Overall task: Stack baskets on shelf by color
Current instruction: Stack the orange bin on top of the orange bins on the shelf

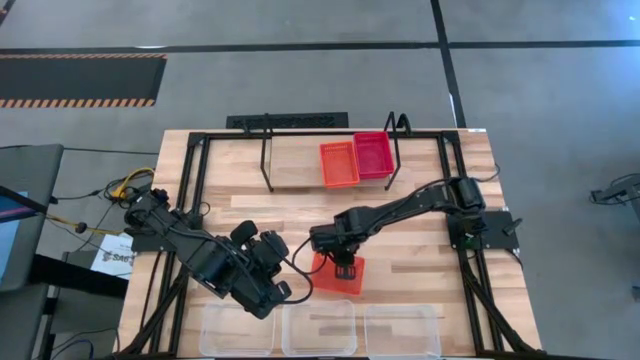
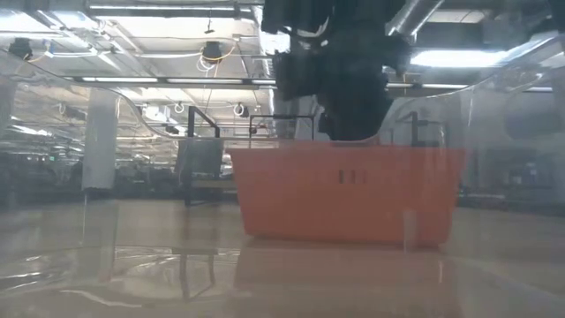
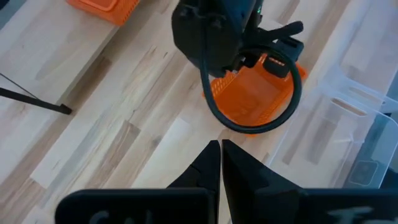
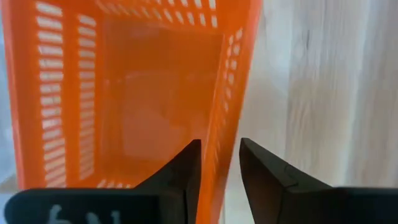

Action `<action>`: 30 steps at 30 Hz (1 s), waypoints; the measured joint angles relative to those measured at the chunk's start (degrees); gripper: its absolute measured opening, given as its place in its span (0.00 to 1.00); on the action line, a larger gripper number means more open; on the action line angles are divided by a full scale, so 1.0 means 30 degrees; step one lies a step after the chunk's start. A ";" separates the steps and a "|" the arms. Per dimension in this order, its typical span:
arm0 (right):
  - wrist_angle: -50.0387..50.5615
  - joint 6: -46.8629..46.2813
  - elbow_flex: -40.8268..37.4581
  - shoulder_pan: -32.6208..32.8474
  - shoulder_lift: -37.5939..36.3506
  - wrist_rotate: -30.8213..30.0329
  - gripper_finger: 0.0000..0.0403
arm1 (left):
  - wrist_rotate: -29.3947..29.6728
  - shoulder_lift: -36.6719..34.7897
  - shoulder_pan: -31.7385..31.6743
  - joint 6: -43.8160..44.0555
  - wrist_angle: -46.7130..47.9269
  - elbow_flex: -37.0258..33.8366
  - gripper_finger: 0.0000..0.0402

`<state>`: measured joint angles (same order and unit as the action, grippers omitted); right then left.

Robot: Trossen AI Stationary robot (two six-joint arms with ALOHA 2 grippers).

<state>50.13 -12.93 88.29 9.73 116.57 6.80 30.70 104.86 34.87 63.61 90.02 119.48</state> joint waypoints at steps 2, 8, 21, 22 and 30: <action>-0.0335 0.0018 0.0017 -0.0006 0.0291 0.0268 0.32 | 0.0000 0.0007 0.0000 0.0016 -0.0003 0.0000 0.01; -0.0265 -0.0042 -0.0001 -0.0021 0.0975 0.0440 0.28 | 0.0000 0.0015 0.0000 0.0160 0.0000 0.0000 0.01; 0.1602 -0.1682 0.1332 -0.0475 -0.1315 -0.0892 0.01 | 0.0401 0.0022 -0.0015 -0.0273 -0.0007 -0.0007 0.01; 0.2102 -0.1769 0.1655 -0.0587 -0.1875 -0.1739 0.01 | 0.0404 0.0022 -0.0015 -0.0325 0.0000 -0.0007 0.01; 0.3544 -0.3969 0.3139 -0.3348 -0.6728 -0.7745 0.01 | 0.0415 0.0022 -0.0015 -0.0554 -0.0007 -0.0007 0.01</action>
<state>60.76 -24.83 97.71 -0.31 96.38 -16.43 31.94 104.92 34.83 61.95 90.00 119.46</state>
